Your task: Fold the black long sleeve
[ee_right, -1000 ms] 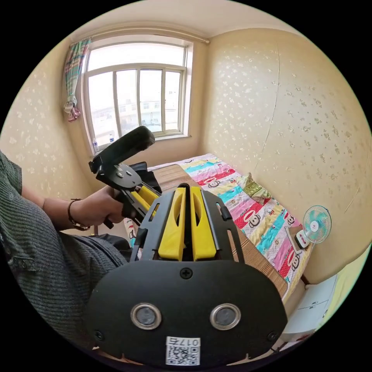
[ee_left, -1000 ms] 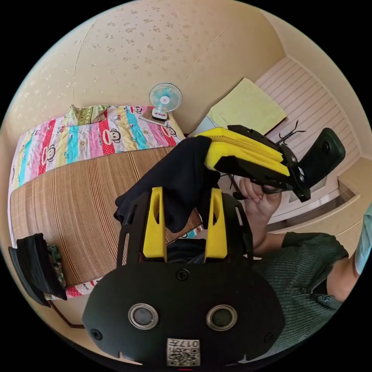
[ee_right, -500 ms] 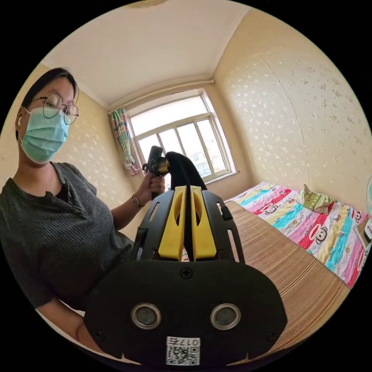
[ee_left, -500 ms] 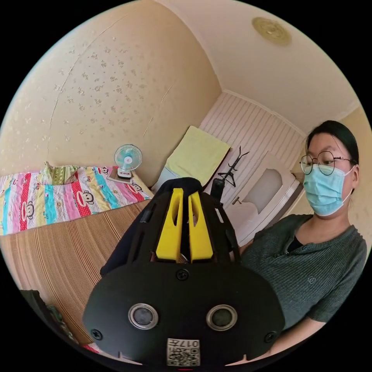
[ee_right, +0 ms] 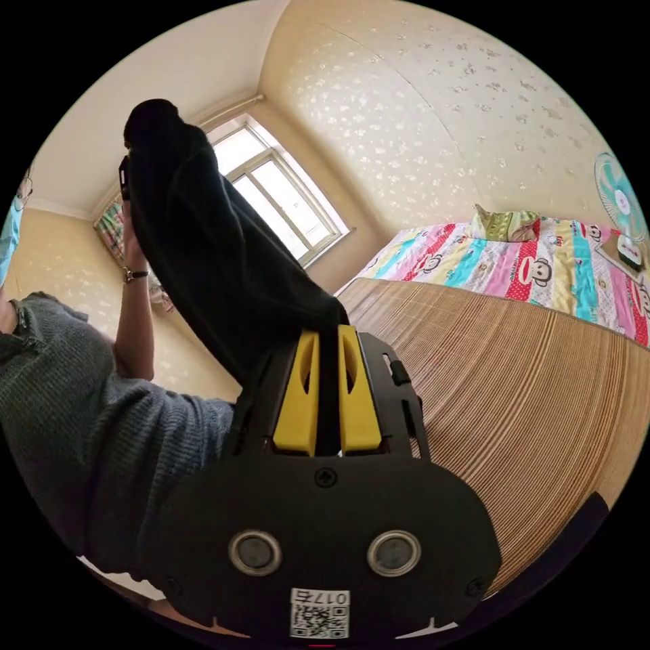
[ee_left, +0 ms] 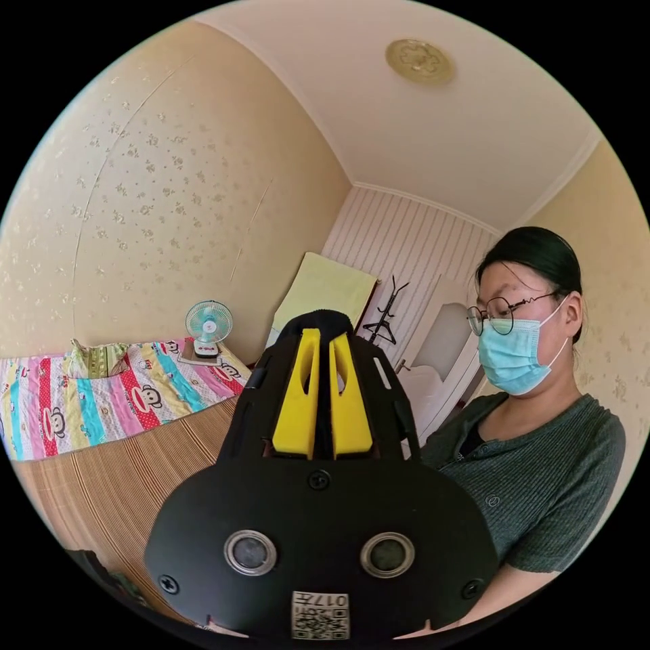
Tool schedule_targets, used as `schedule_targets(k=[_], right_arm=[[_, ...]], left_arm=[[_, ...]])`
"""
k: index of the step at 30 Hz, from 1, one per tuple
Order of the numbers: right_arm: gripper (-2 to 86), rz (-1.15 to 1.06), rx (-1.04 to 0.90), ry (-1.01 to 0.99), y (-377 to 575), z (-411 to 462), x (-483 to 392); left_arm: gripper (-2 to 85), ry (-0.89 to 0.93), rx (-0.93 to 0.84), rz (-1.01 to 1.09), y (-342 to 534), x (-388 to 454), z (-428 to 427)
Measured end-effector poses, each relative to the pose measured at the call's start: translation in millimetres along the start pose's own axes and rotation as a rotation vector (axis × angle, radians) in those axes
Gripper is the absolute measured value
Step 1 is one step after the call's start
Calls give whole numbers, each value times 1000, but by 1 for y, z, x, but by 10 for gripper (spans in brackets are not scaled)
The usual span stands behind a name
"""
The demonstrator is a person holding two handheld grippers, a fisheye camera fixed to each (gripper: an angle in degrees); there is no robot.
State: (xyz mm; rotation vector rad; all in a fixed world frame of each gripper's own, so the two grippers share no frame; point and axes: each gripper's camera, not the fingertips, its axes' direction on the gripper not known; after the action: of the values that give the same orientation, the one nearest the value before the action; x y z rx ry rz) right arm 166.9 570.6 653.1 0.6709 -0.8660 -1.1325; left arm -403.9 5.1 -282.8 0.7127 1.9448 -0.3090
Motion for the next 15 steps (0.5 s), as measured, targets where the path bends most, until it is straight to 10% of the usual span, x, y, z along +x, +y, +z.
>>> schedule_targets(k=[15], right_arm=[[41, -48, 520, 538, -58, -291, -120]], left_arm=[[-6, -18, -511, -131, 52, -77, -64]])
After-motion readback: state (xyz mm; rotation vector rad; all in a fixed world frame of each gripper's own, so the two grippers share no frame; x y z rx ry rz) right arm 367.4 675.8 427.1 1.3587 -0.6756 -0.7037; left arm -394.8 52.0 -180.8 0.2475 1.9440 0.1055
